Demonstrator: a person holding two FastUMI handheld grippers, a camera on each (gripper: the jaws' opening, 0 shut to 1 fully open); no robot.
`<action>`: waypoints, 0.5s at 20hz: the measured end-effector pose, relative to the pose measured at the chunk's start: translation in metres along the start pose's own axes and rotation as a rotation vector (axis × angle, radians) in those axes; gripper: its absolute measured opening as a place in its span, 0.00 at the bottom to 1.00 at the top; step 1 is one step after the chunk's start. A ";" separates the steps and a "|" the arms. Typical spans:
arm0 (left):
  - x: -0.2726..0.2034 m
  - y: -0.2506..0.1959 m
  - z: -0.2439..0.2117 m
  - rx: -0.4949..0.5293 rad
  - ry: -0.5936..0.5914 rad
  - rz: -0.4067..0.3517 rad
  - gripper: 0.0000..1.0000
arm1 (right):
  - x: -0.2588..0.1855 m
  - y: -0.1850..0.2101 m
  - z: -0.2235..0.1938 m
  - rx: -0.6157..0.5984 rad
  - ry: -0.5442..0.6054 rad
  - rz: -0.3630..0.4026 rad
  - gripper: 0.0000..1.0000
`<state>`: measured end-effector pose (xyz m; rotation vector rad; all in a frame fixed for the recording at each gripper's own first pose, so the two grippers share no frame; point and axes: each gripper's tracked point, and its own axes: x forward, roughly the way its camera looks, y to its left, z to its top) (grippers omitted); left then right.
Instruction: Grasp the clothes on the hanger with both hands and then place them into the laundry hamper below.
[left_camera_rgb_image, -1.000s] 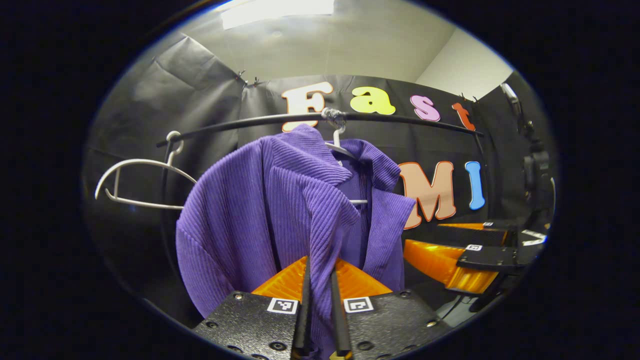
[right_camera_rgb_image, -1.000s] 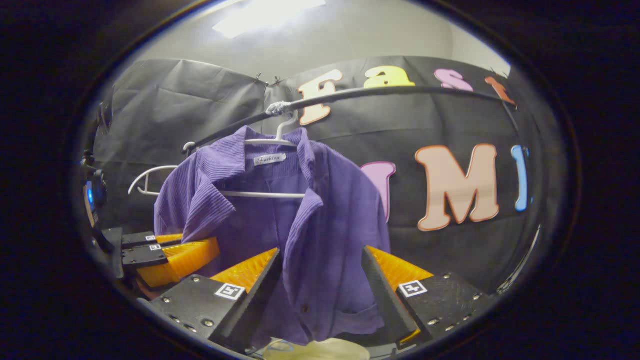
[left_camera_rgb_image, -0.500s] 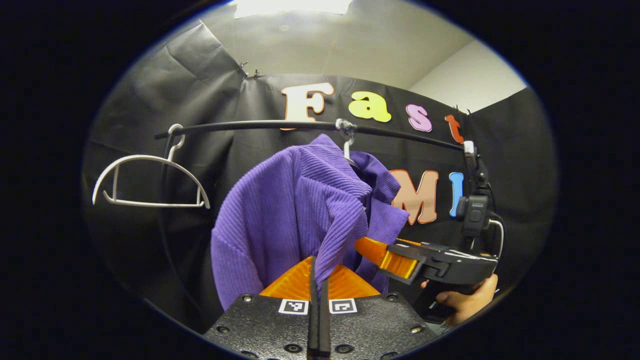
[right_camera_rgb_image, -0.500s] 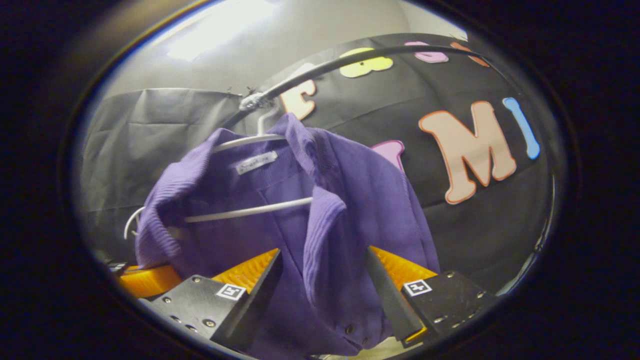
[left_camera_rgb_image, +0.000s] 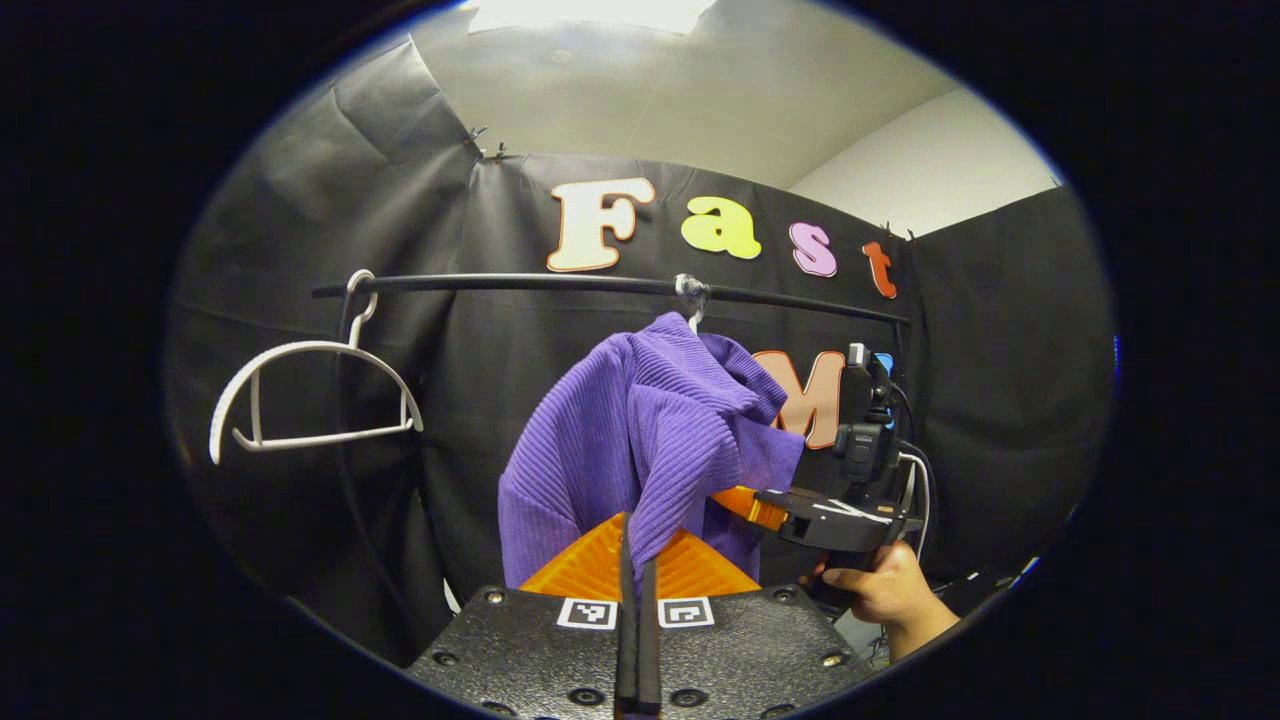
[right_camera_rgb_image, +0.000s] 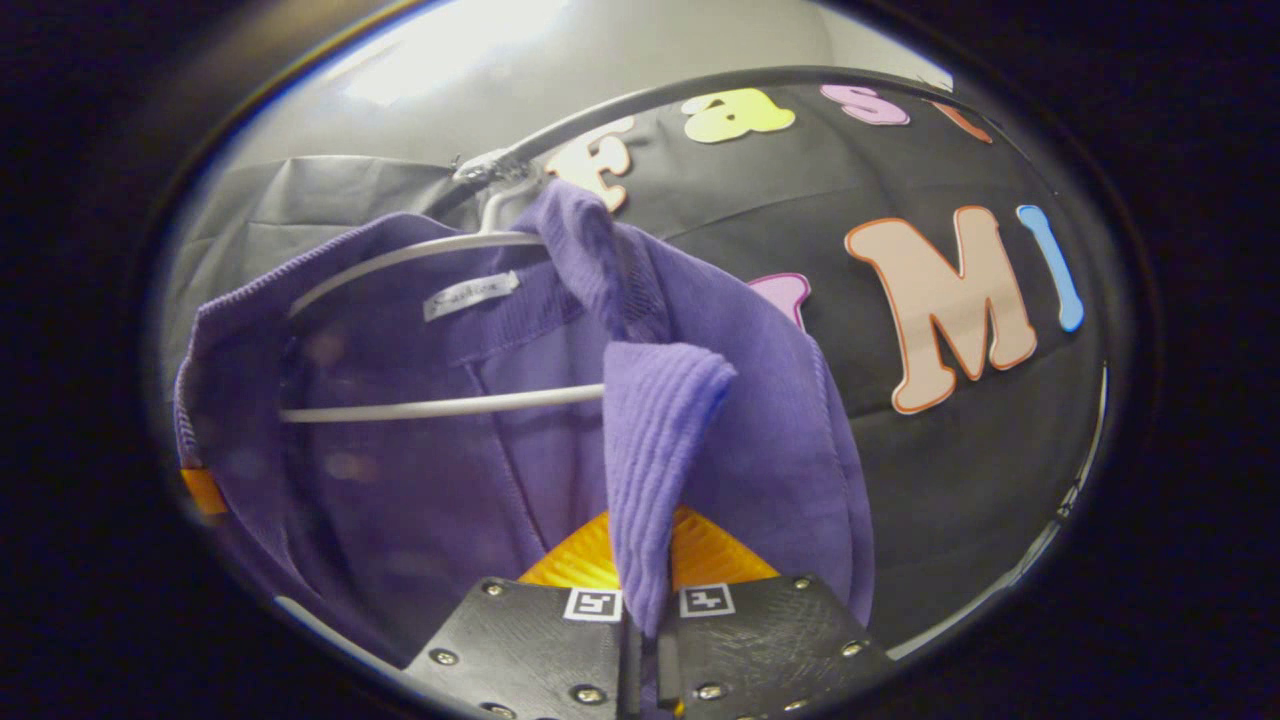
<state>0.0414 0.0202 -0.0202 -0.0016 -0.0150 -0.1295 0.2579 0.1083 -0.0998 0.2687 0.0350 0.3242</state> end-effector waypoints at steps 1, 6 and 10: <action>-0.002 0.004 0.003 0.014 -0.003 0.002 0.01 | -0.002 0.000 0.006 -0.009 -0.018 0.003 0.06; -0.010 0.040 0.020 0.066 -0.019 0.051 0.00 | -0.032 -0.029 0.021 -0.224 -0.031 -0.139 0.02; -0.015 0.079 0.053 0.090 -0.067 0.132 0.02 | -0.047 -0.036 0.046 -0.204 -0.015 -0.157 0.00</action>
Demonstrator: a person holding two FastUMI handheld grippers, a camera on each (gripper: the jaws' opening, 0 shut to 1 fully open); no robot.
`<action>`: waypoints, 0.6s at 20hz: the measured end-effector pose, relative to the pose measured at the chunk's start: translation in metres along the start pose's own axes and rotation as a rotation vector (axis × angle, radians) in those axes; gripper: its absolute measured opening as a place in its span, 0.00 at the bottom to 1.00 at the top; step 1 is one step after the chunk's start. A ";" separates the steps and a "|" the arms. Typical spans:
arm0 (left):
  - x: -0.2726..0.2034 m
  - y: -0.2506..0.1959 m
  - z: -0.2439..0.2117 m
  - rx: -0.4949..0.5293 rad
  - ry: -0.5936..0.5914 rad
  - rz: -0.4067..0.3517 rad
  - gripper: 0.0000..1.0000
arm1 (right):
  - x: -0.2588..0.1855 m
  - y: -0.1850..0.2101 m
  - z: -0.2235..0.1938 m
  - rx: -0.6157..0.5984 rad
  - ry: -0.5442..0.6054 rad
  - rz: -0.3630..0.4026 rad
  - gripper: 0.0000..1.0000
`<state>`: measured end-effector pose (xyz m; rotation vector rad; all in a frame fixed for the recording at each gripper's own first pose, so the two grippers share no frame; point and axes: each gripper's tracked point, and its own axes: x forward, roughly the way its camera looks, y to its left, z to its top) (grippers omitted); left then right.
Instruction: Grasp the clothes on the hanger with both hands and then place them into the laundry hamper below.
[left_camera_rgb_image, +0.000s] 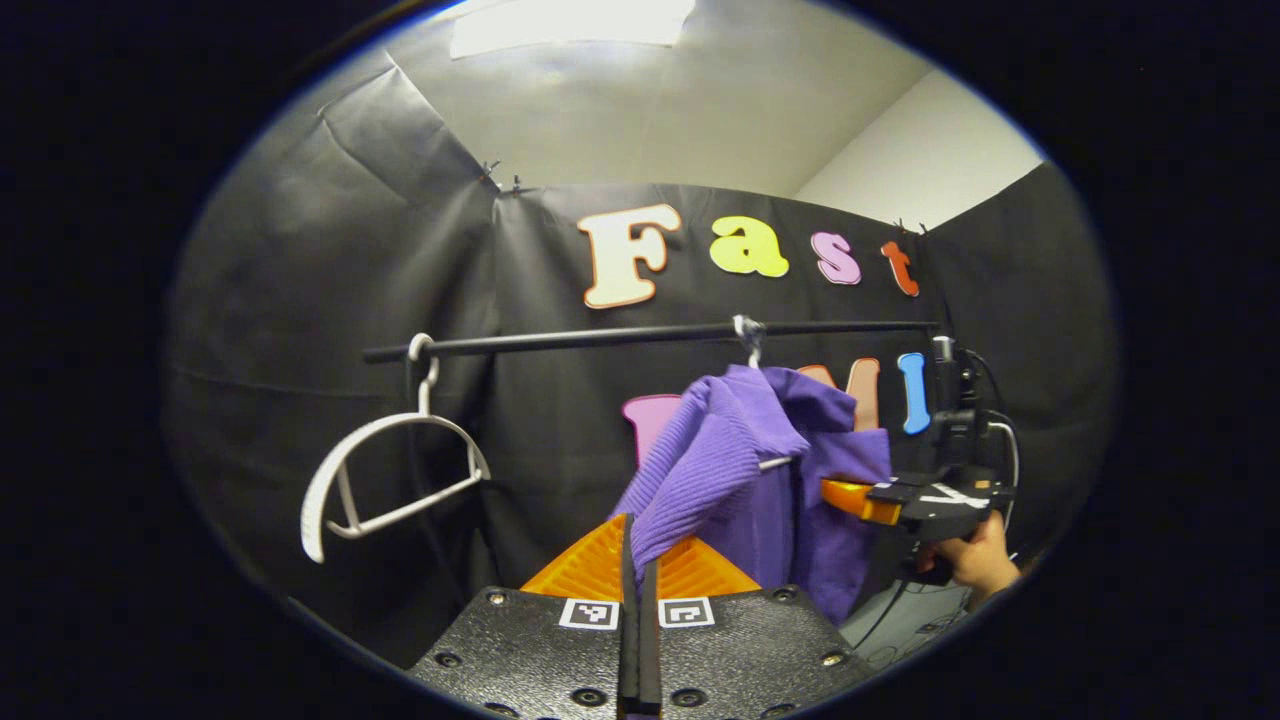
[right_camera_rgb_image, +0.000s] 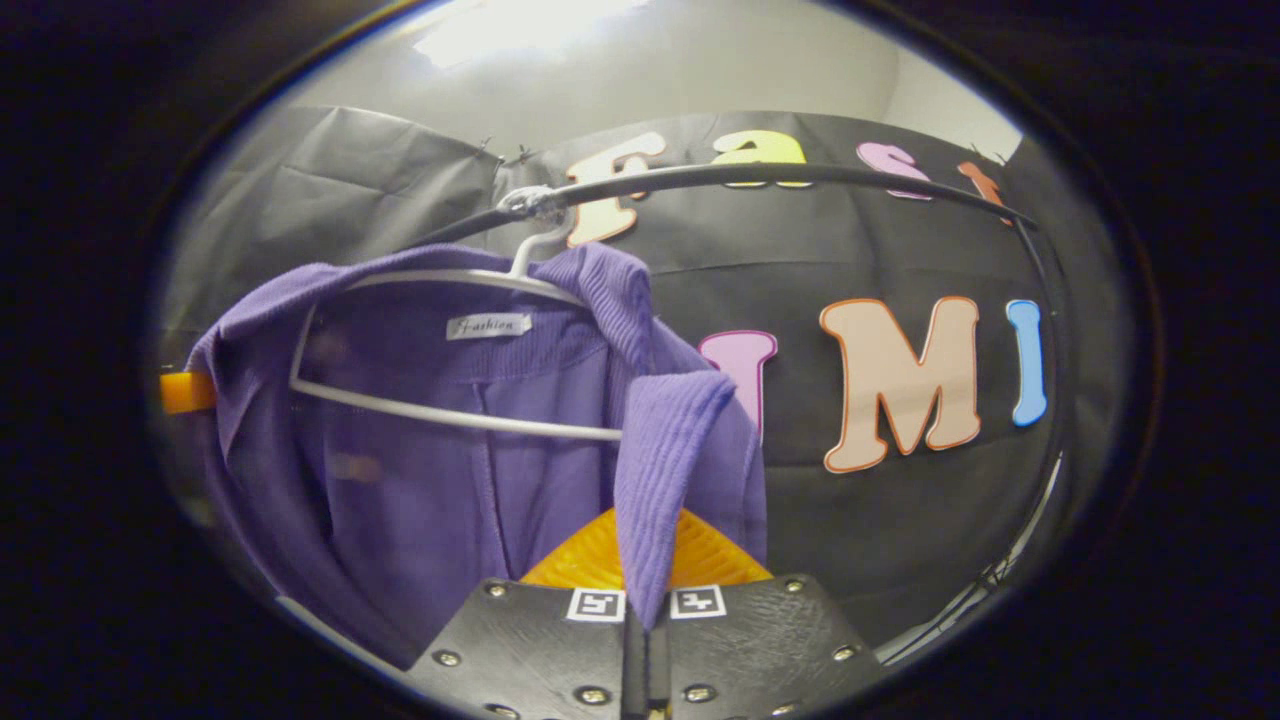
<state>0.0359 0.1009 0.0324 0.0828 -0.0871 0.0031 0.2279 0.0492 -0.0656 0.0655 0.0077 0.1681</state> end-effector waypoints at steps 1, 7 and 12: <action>0.003 0.013 0.008 0.000 -0.017 0.031 0.02 | -0.003 -0.008 0.008 -0.002 -0.012 -0.018 0.02; 0.027 0.060 0.051 0.098 -0.134 0.235 0.00 | 0.004 -0.044 0.069 -0.063 -0.100 -0.124 0.02; 0.065 0.070 0.067 0.078 -0.136 0.265 0.00 | 0.035 -0.075 0.091 -0.082 -0.103 -0.210 0.02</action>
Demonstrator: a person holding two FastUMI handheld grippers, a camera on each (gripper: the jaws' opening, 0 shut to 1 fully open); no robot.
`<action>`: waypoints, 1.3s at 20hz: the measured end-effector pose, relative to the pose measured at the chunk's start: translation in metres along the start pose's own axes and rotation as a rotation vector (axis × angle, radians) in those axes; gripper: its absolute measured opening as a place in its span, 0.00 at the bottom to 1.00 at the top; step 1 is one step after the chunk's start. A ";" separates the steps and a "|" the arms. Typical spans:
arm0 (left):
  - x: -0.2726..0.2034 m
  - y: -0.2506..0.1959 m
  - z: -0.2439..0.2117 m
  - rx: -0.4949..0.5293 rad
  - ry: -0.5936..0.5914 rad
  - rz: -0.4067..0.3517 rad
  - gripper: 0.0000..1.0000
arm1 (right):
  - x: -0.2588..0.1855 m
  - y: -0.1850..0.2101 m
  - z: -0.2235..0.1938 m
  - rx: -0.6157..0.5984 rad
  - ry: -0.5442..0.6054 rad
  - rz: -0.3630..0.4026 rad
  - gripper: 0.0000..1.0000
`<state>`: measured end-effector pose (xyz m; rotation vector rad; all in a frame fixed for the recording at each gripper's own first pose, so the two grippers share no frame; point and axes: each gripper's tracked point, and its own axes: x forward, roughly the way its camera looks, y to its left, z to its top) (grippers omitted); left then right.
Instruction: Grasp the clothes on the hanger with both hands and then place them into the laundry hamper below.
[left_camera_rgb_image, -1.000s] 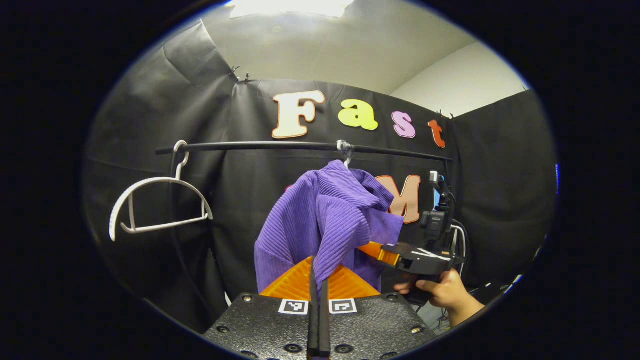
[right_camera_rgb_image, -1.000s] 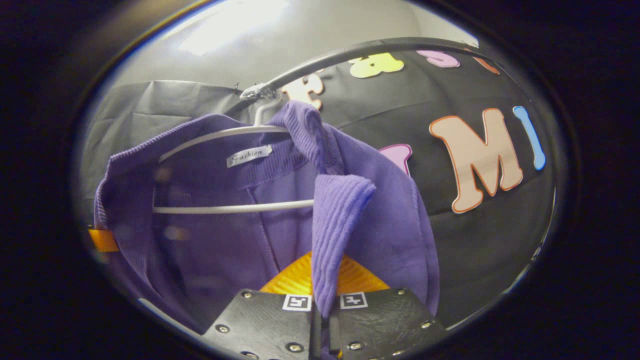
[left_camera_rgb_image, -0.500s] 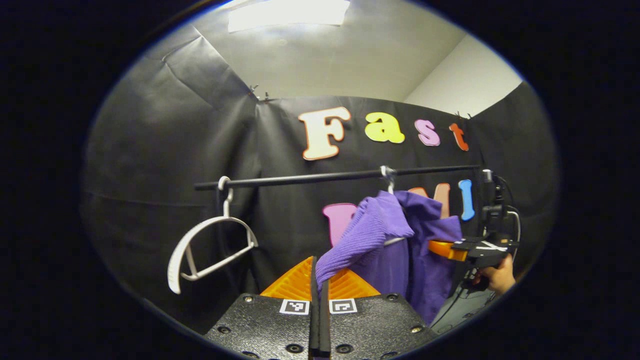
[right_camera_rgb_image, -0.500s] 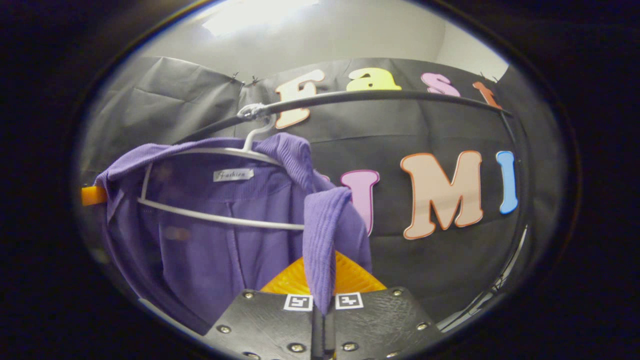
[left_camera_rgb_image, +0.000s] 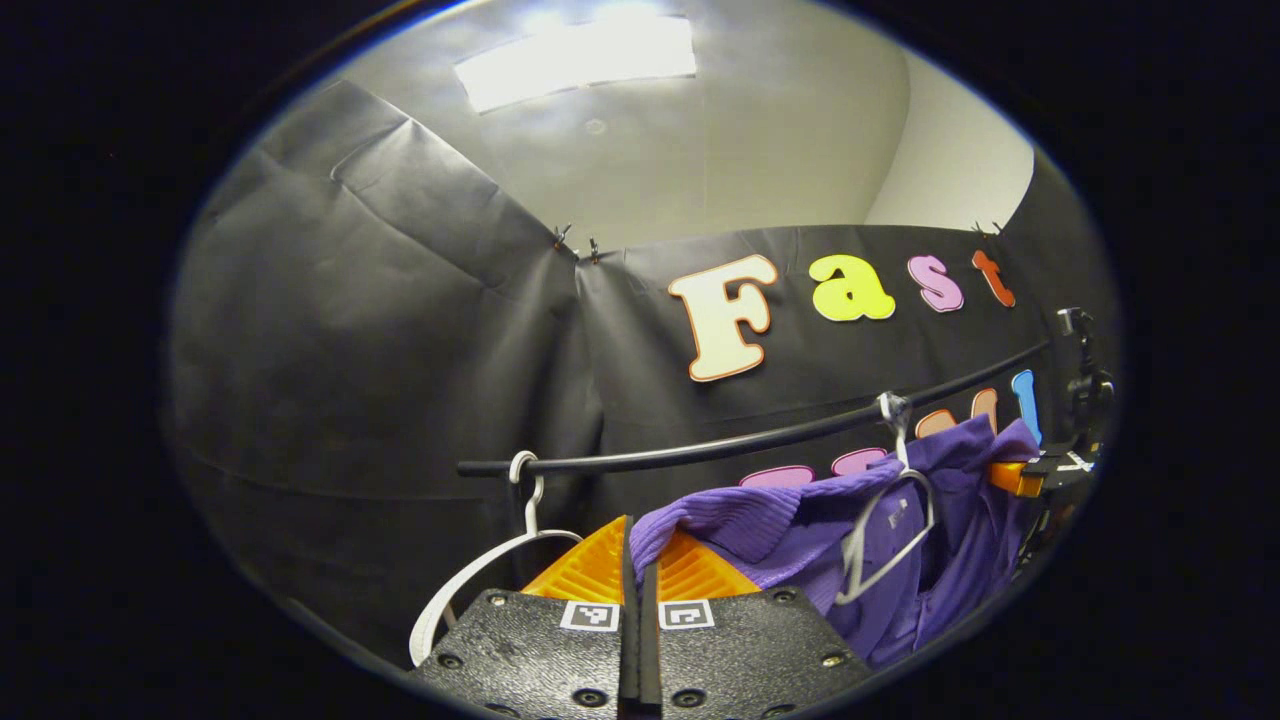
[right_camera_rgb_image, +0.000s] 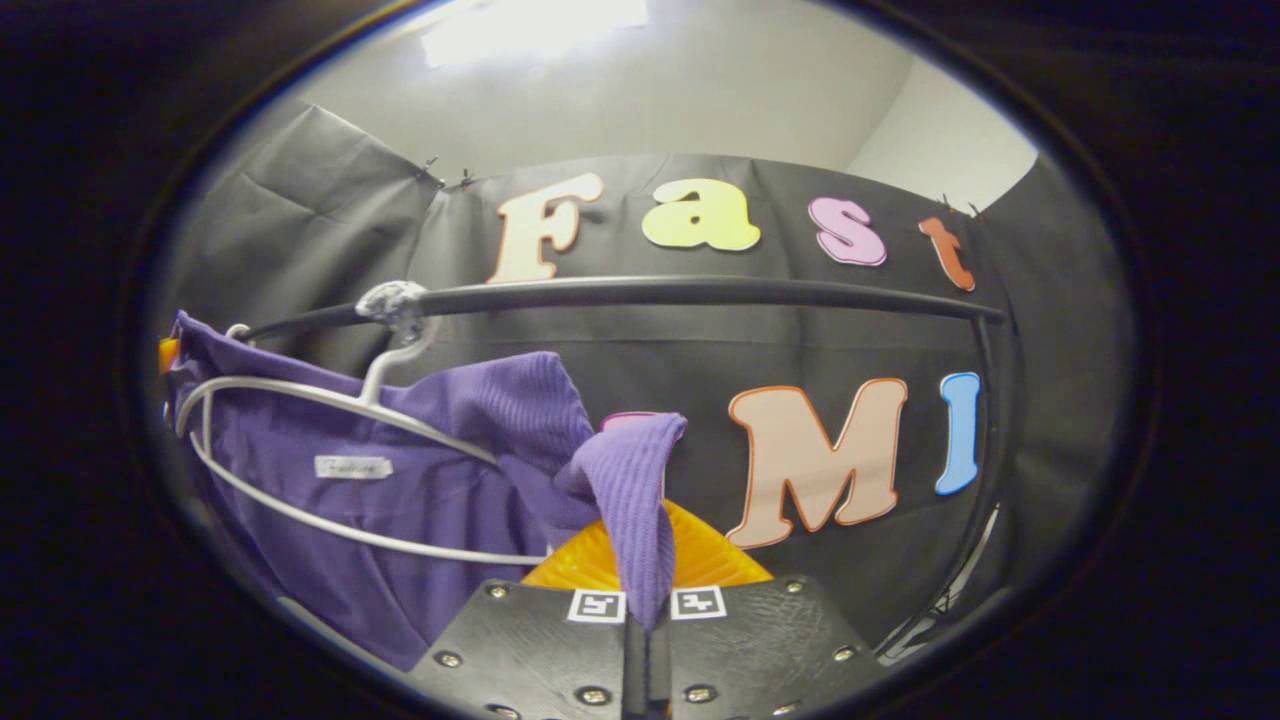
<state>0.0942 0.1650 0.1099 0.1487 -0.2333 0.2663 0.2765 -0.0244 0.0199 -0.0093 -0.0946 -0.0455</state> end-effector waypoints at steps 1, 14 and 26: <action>0.008 -0.001 -0.004 -0.014 0.012 -0.010 0.00 | 0.011 -0.001 0.001 0.003 0.008 0.000 0.02; 0.048 -0.036 -0.112 -0.125 0.182 -0.140 0.00 | 0.096 -0.029 -0.101 -0.008 0.185 -0.054 0.03; 0.003 -0.024 -0.189 -0.107 0.265 -0.103 0.00 | 0.024 0.018 -0.202 0.120 0.283 0.038 0.02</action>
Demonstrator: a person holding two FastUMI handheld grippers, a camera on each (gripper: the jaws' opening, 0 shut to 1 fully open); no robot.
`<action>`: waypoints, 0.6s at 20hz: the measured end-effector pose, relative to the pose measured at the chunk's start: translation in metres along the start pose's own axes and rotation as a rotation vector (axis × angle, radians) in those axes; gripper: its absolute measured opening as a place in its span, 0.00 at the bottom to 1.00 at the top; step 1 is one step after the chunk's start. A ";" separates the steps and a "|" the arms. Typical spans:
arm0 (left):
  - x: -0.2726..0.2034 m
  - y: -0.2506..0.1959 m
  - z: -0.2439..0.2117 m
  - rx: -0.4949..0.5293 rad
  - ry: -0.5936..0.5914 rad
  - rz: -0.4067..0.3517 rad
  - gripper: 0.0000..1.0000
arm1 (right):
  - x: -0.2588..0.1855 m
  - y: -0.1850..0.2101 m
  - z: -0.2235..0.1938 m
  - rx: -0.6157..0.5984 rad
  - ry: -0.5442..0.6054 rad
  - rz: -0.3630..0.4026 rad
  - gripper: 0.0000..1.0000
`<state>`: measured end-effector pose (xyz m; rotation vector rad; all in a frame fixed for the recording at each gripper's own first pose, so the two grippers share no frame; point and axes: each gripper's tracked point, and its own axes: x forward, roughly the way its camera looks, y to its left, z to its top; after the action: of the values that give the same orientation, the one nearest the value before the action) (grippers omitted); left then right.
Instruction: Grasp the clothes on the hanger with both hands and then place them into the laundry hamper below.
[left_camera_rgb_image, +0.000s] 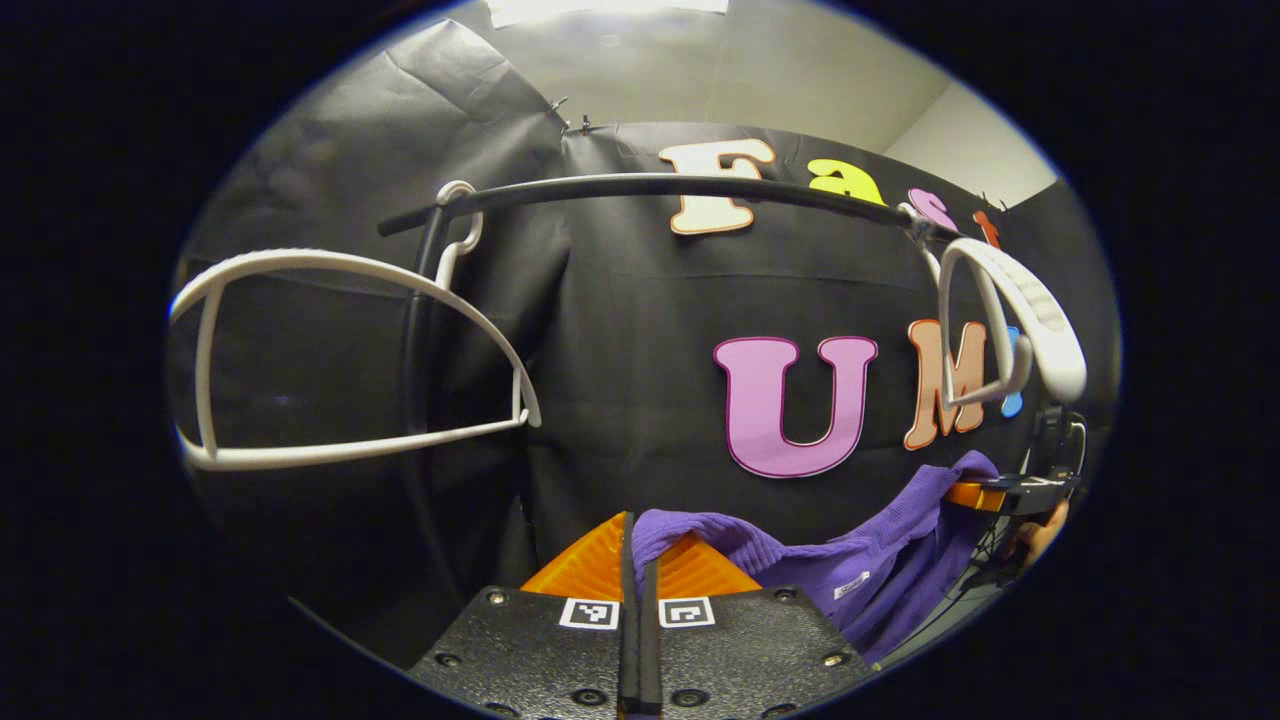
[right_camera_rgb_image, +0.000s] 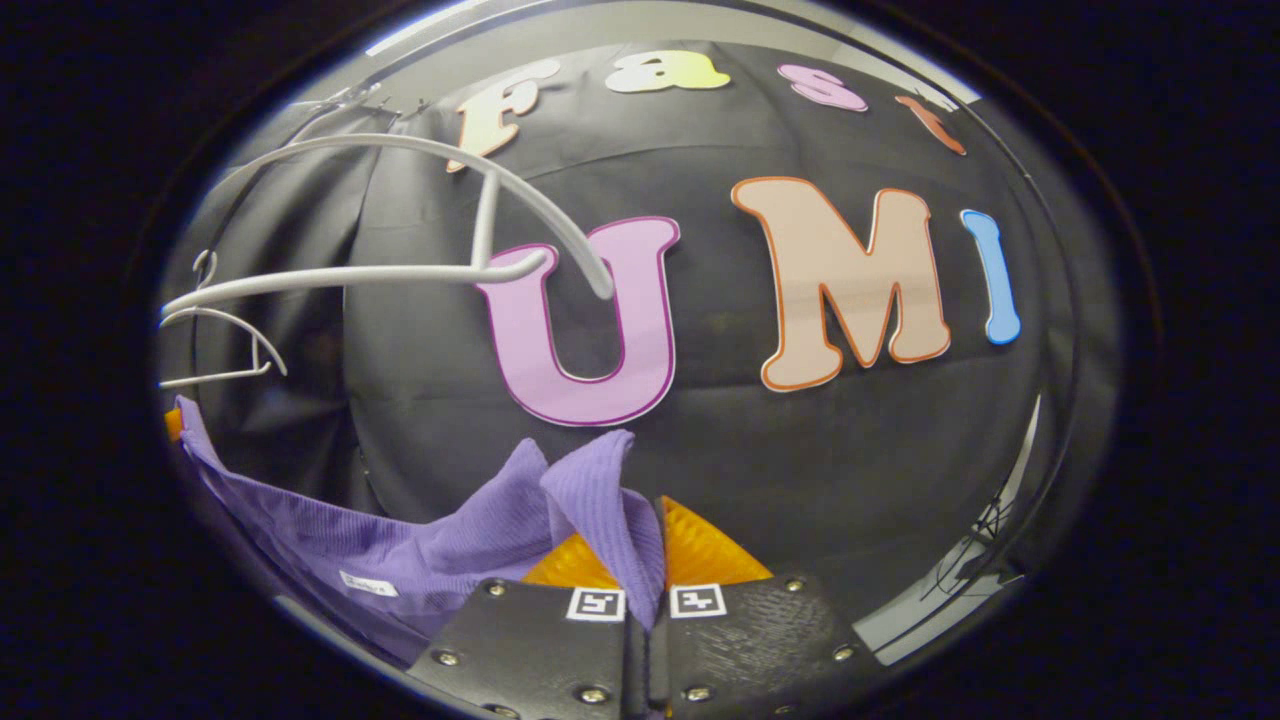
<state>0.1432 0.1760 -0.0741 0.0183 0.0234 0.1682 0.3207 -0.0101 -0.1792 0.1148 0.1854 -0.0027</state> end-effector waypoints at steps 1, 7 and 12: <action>-0.007 0.002 -0.004 -0.004 0.005 0.009 0.00 | -0.009 0.004 0.000 0.006 -0.009 0.011 0.02; -0.044 -0.032 -0.009 -0.038 -0.008 -0.042 0.00 | -0.067 0.026 0.011 0.059 -0.046 0.067 0.02; -0.064 -0.073 -0.019 -0.099 0.013 -0.106 0.00 | -0.121 0.037 0.024 0.054 -0.076 0.124 0.02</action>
<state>0.0921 0.0937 -0.0931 -0.0823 0.0293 0.0629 0.2072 0.0229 -0.1292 0.1794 0.1019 0.1119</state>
